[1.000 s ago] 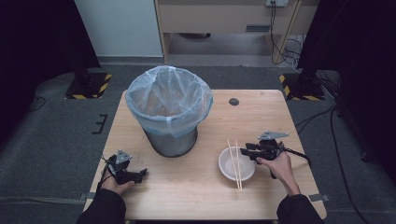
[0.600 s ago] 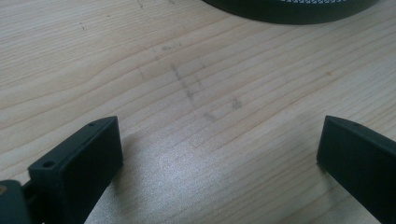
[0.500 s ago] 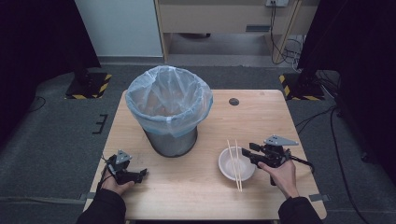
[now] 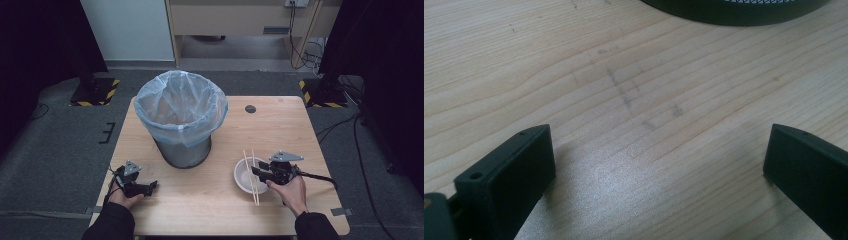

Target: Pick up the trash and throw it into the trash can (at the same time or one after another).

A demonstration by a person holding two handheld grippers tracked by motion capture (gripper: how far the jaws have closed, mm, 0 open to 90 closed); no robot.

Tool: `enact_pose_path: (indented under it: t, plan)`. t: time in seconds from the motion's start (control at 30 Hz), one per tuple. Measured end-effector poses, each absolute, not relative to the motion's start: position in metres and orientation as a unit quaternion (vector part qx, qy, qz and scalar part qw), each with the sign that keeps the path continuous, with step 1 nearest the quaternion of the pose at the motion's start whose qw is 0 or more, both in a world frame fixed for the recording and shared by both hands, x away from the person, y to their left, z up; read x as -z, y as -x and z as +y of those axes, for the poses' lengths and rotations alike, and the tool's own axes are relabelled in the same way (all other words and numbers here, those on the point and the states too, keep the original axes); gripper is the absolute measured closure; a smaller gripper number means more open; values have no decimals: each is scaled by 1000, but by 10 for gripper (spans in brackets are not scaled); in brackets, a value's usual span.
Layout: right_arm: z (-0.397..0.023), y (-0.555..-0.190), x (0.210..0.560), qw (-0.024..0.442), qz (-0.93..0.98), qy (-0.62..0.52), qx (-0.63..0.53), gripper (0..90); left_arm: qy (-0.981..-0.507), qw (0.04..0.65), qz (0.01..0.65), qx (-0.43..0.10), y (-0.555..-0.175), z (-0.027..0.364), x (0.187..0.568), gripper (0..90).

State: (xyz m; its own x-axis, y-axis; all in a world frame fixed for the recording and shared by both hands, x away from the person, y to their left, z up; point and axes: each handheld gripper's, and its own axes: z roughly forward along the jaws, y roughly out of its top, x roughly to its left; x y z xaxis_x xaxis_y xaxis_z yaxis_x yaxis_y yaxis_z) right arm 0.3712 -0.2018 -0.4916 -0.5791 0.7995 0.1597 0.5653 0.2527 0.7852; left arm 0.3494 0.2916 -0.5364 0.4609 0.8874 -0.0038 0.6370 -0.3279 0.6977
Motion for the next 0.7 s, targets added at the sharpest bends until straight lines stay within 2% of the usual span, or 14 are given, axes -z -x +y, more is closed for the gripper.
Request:
enact_pose_path:
  t: [0.7]
  plan:
    - [-206,-372,490,141,798,-446,-380,733,-792,323,481,-194,-349,292,536,0]
